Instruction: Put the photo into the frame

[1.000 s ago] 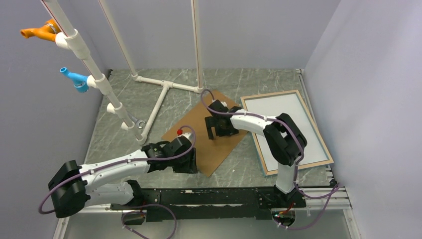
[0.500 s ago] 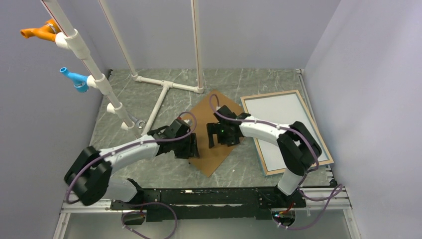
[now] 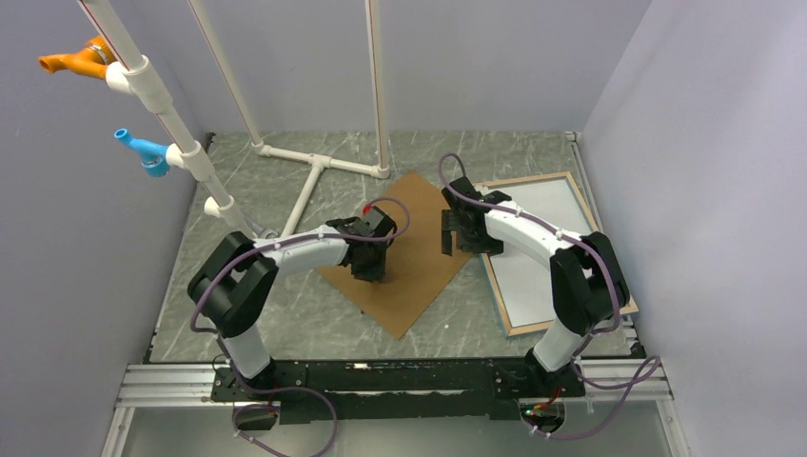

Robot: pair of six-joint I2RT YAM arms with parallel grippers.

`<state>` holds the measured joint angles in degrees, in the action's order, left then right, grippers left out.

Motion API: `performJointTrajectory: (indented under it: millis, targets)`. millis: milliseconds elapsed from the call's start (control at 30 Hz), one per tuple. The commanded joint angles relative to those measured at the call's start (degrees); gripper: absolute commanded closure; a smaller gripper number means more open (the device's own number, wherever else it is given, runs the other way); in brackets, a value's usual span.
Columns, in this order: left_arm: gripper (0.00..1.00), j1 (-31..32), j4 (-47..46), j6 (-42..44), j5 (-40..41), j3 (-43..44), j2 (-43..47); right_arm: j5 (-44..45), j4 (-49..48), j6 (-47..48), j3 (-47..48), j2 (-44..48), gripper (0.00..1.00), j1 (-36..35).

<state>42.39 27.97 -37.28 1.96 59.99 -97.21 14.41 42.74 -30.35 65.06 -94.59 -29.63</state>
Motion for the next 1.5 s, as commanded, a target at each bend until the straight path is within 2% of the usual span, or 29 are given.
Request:
performJointTrajectory:
  millis: [0, 233, 300, 400, 500, 533, 567, 633, 800, 1000, 1467]
  targets:
    - [0.69, 2.6, 3.6, 1.5, 5.4, 3.3, -3.1, 8.6, 3.0, 1.9, 2.7, -1.9, 0.02, 2.1]
    - [0.74, 3.6, 2.5, 0.7, 5.2, 1.2, -6.9, 5.8, 0.4, 4.3, 2.8, -6.2, 0.13, 5.3]
    - [0.75, 3.7, 1.8, 0.4, 4.6, -0.1, -6.9, 3.6, -0.9, 5.3, 2.4, -7.4, 0.29, 6.0]
    - [0.77, 3.7, 1.4, -0.5, 3.9, -1.9, -6.7, 1.0, -2.9, 6.4, 2.0, -9.0, 0.41, 6.2]
    - [0.78, 3.8, 1.0, -1.1, 3.5, -3.8, -6.5, 0.6, -3.7, 7.0, 2.3, -10.2, 0.65, 6.3]
    - [0.78, 3.8, 1.2, -1.4, 3.4, -4.5, -6.5, 0.7, -3.7, 7.2, 2.6, -10.4, 0.8, 6.3]
    - [0.78, 3.8, 1.3, -1.8, 3.3, -5.1, -6.6, 1.2, -3.5, 7.3, 3.0, -10.6, 0.89, 6.3]
    - [0.79, 3.8, 1.3, -2.5, 2.8, -6.7, -6.7, 2.0, -3.1, 7.7, 3.8, -10.3, 1.0, 6.4]
    - [0.79, 3.8, 0.2, -4.9, -0.4, -11.0, -7.0, 2.3, -2.1, 9.1, 6.3, -8.8, 1.0, 7.3]
    - [0.81, 3.8, 0.0, -7.2, -0.3, -15.8, -6.6, 2.3, -0.7, 10.6, 8.5, -9.3, 1.0, 8.7]
    - [0.85, 5.6, -3.3, -13.5, -1.4, -27.5, -3.3, 5.0, 0.5, 7.7, 6.1, -9.1, 1.0, 10.6]
